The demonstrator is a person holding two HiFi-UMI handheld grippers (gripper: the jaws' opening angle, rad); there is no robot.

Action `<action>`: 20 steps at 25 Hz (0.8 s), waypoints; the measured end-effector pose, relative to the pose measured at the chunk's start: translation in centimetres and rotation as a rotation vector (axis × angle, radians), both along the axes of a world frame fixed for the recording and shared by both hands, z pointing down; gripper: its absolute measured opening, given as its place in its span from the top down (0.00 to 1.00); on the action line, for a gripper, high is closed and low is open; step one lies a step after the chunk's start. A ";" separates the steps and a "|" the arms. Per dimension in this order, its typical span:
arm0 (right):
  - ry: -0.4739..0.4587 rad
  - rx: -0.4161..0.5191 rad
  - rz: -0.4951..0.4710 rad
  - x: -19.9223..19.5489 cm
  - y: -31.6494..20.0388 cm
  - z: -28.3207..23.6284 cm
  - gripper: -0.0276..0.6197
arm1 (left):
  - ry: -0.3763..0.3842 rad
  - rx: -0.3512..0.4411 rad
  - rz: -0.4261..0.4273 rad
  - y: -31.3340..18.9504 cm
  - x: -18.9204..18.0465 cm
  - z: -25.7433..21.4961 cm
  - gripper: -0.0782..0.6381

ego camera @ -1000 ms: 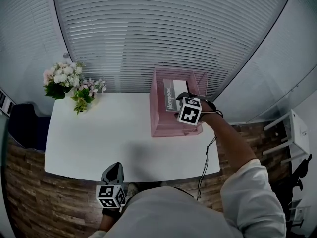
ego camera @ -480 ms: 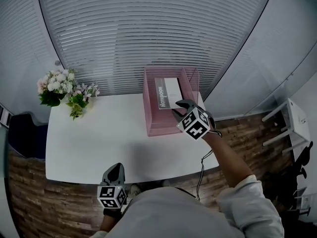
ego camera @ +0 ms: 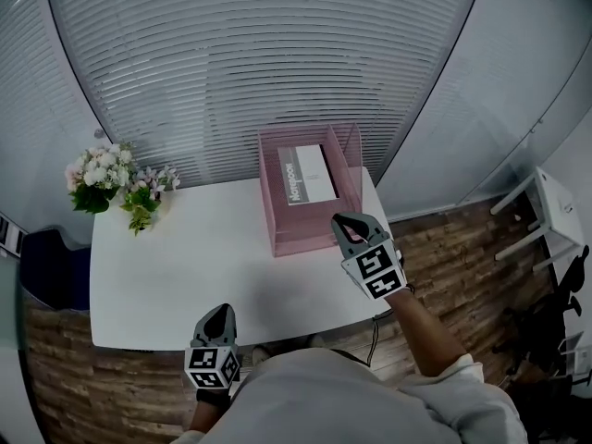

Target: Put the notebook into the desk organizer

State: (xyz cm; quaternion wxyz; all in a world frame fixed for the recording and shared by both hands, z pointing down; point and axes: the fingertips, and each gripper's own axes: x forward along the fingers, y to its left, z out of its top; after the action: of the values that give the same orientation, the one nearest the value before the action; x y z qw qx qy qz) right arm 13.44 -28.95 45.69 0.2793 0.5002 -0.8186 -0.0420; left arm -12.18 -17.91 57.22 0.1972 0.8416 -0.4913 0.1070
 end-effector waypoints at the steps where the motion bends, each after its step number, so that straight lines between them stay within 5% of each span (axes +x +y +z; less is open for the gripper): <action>1: -0.015 0.011 0.010 0.3 0.4 -0.2 0.93 | -0.002 0.001 0.002 0.0 0.1 -0.1 0.88; 20: -0.221 0.091 0.148 3.1 6.1 -0.3 0.93 | -0.016 0.003 0.030 -0.1 2.5 -0.2 0.88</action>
State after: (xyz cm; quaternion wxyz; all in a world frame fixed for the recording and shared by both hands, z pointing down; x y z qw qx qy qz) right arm 16.57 -22.81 45.38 0.1666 0.5729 -0.8025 -0.0031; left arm -9.69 -18.00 57.00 0.1904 0.8483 -0.4802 0.1161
